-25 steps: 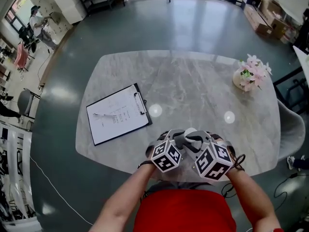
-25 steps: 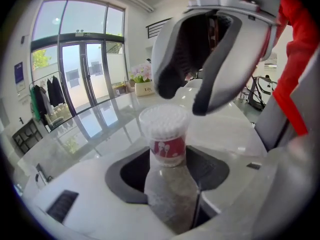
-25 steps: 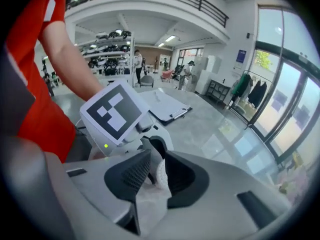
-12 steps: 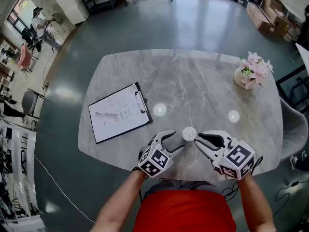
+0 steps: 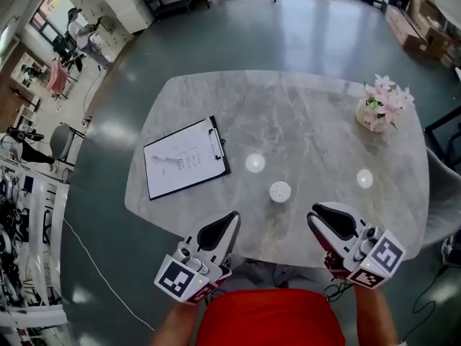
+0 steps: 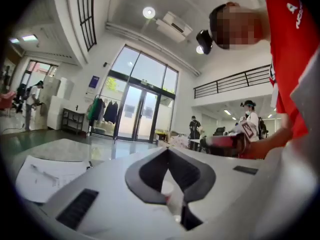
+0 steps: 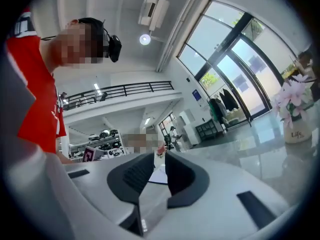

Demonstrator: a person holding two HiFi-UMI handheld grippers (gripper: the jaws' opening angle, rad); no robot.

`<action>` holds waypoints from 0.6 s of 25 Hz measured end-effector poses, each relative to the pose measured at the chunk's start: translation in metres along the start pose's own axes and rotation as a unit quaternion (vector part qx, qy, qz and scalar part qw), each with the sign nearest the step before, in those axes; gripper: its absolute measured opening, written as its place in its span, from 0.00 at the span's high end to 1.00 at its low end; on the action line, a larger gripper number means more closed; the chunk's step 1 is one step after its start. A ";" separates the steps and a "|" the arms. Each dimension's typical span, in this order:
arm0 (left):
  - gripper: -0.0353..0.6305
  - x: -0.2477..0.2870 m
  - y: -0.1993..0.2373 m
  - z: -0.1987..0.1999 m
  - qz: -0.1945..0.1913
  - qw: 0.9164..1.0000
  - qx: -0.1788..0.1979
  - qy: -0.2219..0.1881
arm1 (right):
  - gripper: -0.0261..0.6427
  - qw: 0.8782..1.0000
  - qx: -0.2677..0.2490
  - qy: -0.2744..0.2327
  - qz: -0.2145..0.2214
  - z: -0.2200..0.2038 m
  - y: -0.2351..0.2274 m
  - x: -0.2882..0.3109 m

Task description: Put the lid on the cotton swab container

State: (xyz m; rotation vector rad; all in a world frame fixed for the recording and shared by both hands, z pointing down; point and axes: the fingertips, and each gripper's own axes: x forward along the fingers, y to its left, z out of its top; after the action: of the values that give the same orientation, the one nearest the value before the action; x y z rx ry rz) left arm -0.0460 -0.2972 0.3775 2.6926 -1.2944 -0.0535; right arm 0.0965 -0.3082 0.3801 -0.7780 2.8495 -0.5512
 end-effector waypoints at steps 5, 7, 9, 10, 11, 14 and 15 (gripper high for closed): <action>0.94 -0.031 -0.029 0.038 0.012 1.000 0.023 -0.013 | 0.89 0.998 -0.027 -0.059 0.007 0.022 0.030 -0.024; 0.94 -0.042 -0.041 0.043 0.006 0.999 0.044 0.002 | 0.89 0.997 -0.037 -0.073 0.005 0.029 0.044 -0.030; 0.94 -0.052 -0.050 0.050 -0.003 0.998 0.062 0.004 | 0.89 0.995 -0.051 -0.080 0.000 0.033 0.058 -0.033; 0.94 -0.057 -0.053 0.053 -0.006 0.998 0.068 0.002 | 0.89 0.995 -0.059 -0.082 -0.004 0.034 0.065 -0.034; 0.94 -0.061 -0.055 0.055 -0.009 0.997 0.073 0.000 | 0.90 0.994 -0.066 -0.083 -0.009 0.034 0.071 -0.035; 0.94 -0.076 -0.056 0.059 -0.014 0.996 0.083 -0.007 | 0.93 0.992 -0.086 -0.085 -0.042 0.037 0.086 -0.034; 0.94 -0.080 -0.057 0.061 -0.017 0.996 0.084 -0.009 | 0.95 0.991 -0.093 -0.084 -0.053 0.037 0.092 -0.034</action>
State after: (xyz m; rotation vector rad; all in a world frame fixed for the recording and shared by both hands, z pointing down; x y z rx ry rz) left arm -0.0585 -0.2075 0.3059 2.8621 -1.3124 0.0292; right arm 0.0913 -0.2287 0.3118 -0.9622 2.7424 -0.2200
